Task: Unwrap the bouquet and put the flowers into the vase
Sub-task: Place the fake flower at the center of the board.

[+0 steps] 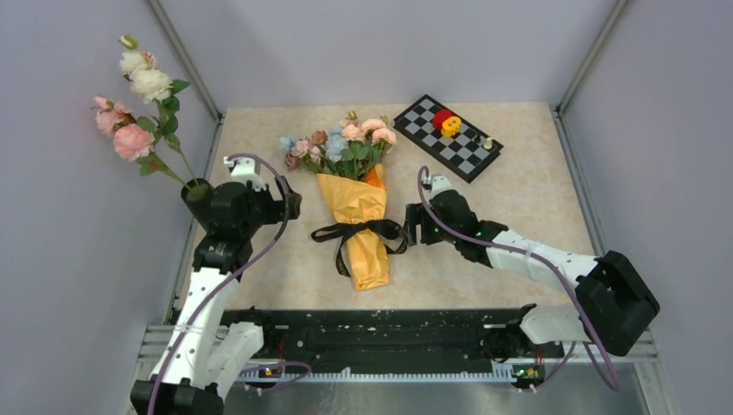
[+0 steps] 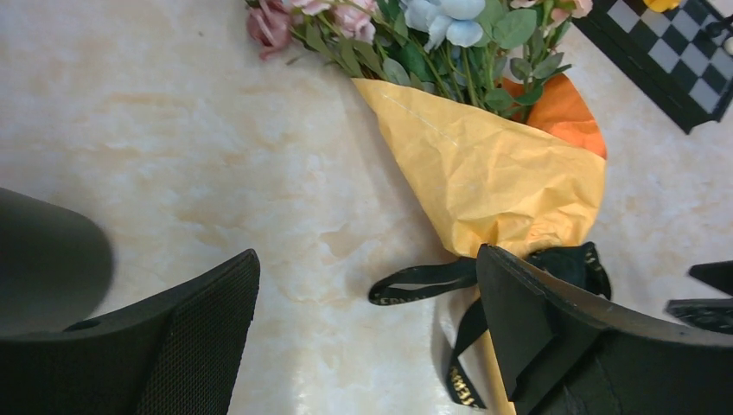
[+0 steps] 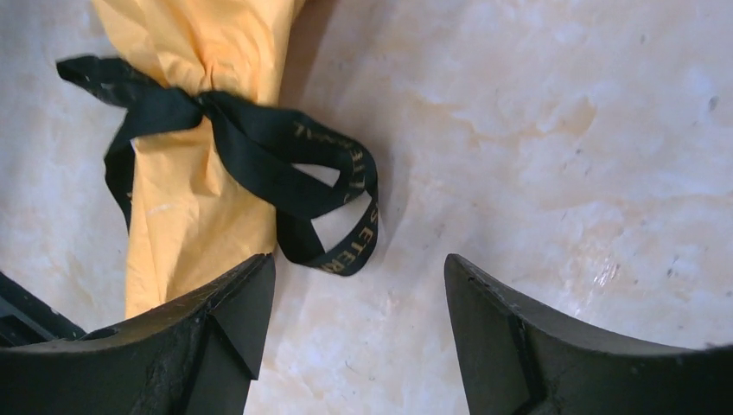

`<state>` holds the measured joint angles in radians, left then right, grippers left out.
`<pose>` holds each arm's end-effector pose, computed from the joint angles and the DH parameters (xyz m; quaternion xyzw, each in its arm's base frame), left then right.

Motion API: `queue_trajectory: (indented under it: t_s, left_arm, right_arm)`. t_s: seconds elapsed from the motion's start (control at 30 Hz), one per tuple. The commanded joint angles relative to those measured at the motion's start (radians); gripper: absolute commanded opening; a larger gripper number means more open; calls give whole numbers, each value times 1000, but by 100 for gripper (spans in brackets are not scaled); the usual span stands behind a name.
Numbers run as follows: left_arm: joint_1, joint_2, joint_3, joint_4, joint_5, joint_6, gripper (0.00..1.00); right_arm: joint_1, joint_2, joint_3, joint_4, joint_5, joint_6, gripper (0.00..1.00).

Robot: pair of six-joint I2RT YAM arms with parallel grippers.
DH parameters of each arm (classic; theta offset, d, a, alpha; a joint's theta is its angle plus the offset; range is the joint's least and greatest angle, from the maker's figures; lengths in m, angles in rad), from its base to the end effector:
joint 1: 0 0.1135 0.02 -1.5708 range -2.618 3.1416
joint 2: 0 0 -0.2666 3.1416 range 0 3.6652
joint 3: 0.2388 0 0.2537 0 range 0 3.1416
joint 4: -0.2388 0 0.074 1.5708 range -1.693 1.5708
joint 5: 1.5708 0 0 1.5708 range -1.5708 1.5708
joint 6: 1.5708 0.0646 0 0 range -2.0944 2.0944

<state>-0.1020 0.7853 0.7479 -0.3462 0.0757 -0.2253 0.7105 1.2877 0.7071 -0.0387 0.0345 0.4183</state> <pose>0.2068 -0.0261 0.3009 -0.0299 0.8281 -0.1220 0.5464 0.2269 0.1923 0.2040 -0.1216 0.8805 0.2320 0.3951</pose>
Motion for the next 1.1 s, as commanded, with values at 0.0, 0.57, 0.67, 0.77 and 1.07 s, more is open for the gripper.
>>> queue_trajectory:
  t_s: [0.0, 0.57, 0.67, 0.77, 1.07]
  left_arm:
    - [-5, 25, 19, 20, 105, -153, 99]
    - [-5, 81, 49, -166, 211, -26, 99]
    - [-5, 80, 74, -193, 204, 0, 99]
    - [-5, 50, 29, -156, 180, 11, 99]
    - [-5, 8, 5, -147, 132, 21, 99]
  right_arm:
    - [87, -19, -14, 42, 110, 43, 72]
    - [147, -9, -68, 76, 116, 192, 72]
    - [147, 22, -60, 50, 135, 231, 69]
    - [155, 53, -60, 42, 150, 285, 65]
    - [209, 94, -97, 75, 173, 389, 61]
